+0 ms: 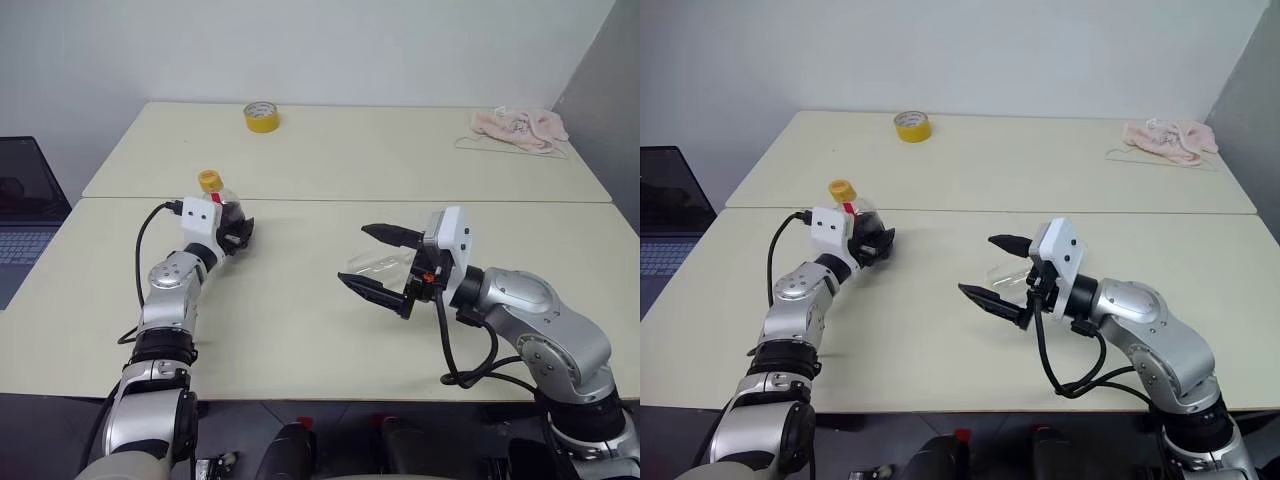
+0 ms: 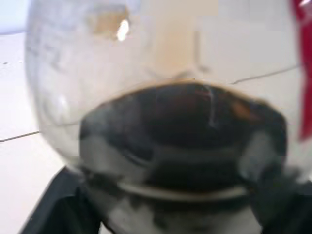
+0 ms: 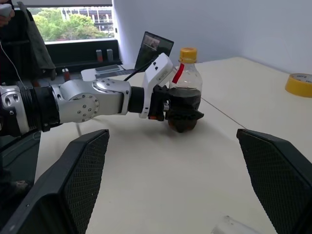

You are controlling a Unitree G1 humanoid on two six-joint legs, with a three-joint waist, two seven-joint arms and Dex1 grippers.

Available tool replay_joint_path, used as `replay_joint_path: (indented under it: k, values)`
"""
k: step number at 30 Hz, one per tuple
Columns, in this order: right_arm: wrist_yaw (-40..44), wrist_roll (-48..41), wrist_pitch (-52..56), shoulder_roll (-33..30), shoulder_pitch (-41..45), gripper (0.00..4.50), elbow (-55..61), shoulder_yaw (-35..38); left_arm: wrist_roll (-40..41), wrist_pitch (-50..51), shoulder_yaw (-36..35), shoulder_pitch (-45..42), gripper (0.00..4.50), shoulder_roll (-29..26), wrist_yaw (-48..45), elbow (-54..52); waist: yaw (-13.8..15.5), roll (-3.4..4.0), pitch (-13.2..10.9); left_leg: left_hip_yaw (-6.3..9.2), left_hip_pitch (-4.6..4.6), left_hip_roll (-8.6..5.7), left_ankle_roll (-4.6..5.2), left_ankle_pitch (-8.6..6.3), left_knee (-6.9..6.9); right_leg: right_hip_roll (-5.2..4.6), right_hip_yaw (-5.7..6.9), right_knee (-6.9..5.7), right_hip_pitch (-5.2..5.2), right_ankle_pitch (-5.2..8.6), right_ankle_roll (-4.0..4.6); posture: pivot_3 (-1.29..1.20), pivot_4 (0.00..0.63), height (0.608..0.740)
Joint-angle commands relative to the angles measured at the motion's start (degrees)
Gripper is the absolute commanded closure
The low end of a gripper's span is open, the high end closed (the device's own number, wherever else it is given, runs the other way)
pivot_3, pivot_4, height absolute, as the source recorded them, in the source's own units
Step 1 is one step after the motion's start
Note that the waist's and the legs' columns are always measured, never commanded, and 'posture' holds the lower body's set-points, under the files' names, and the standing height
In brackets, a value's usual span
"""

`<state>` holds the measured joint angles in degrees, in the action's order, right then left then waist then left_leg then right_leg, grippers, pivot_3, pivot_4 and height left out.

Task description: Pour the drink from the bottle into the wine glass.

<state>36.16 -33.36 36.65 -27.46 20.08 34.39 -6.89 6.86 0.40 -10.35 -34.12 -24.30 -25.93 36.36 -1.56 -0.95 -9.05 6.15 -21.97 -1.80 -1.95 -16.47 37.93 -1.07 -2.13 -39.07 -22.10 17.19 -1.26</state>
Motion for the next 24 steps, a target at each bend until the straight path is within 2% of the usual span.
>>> replay_joint_path:
  k: [1,4,6,12,17,24]
  values:
    - [0.2,-0.8,-0.4,0.4,1.1,0.0,1.1,0.4,1.2,-1.2,-0.8,1.2,1.94,-0.5,-0.5,-3.9,0.0,0.0,0.0,0.0,0.0,0.0,0.0,0.0,-0.01,0.0,0.0,0.0,-0.01,0.0,0.0,0.0,0.15,0.74]
    - [0.1,-0.8,-0.5,0.9,1.4,0.0,0.8,0.5,1.6,-0.6,-0.6,2.5,2.45,-0.3,-0.7,-6.1,-0.1,0.0,0.0,-0.01,-0.01,0.0,0.0,0.0,-0.01,0.0,-0.03,0.0,-0.03,0.0,0.0,0.0,0.15,0.74]
    - [-0.1,-0.9,-0.4,1.2,1.8,0.0,0.7,0.7,1.4,0.1,0.2,3.7,2.63,-0.3,-1.0,-8.8,-0.1,0.0,0.0,-0.01,-0.01,0.01,0.0,0.0,-0.01,0.0,-0.03,-0.01,-0.03,0.0,0.0,0.0,0.15,0.74]
    - [-1.6,-2.2,2.4,1.0,3.5,0.0,1.1,2.4,1.6,6.7,4.5,9.2,2.85,0.5,-2.9,-24.4,-0.1,0.0,0.0,-0.02,-0.07,0.0,0.0,0.0,0.0,-0.01,-0.05,0.0,-0.07,0.0,0.0,0.0,0.15,0.74]
    - [-8.3,-5.9,9.1,4.0,7.5,0.0,1.2,4.5,-0.2,13.2,9.6,13.4,2.98,2.4,-1.0,-38.2,0.0,0.0,0.0,0.0,-0.09,0.01,0.01,-0.01,0.0,-0.01,-0.04,-0.02,-0.09,-0.01,0.01,0.0,0.15,0.74]
    - [-15.6,-1.5,12.9,8.8,11.3,0.0,-3.5,0.6,-7.9,15.0,14.5,16.2,3.17,5.2,6.2,-46.6,-0.2,0.0,0.0,-0.04,-0.06,0.01,0.01,-0.01,-0.03,0.0,-0.07,-0.03,-0.1,-0.01,0.01,0.0,0.15,0.74]
